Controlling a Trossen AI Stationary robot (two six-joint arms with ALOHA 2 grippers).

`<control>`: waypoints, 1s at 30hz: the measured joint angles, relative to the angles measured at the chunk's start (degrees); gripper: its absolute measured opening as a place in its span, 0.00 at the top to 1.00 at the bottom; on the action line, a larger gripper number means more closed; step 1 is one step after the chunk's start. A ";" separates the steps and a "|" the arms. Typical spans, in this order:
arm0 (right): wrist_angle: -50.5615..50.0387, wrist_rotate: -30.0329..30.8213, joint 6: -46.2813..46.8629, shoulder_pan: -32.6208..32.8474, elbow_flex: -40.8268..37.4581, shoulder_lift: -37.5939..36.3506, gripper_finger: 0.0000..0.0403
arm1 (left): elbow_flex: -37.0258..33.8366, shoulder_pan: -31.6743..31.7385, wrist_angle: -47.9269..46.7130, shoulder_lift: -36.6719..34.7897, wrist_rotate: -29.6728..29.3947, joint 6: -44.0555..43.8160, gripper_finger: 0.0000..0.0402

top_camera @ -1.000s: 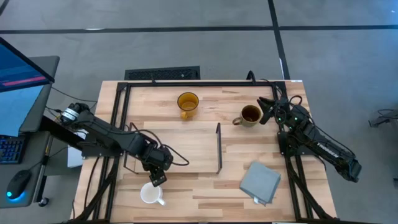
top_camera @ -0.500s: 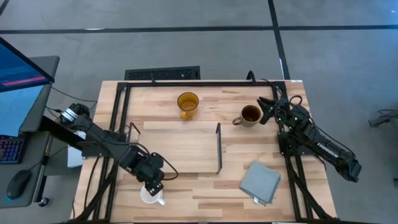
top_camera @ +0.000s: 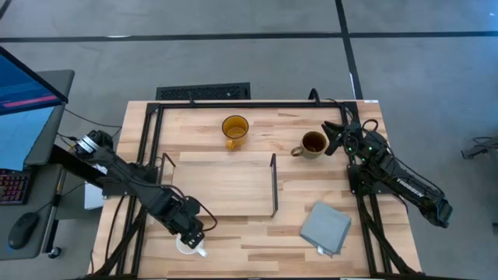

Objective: Stack small to large cups/mugs on shelf
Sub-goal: Put the white mug on the shelf

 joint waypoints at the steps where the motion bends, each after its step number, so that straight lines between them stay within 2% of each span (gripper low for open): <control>1: 0.01 0.00 0.00 0.00 0.00 0.00 0.72 | -0.05 -0.23 -0.04 0.81 0.63 -0.17 0.45; 8: 0.00 0.00 0.00 0.00 0.00 0.00 0.72 | -0.08 -0.56 1.88 5.24 4.12 -0.73 0.45; 23: 0.00 0.01 0.00 0.00 0.00 0.00 0.72 | -0.03 -0.87 1.17 1.84 -0.09 -1.59 0.45; 30: 0.00 0.01 0.00 0.00 0.00 0.00 0.72 | 0.01 -1.05 -6.47 1.46 1.06 -3.55 0.45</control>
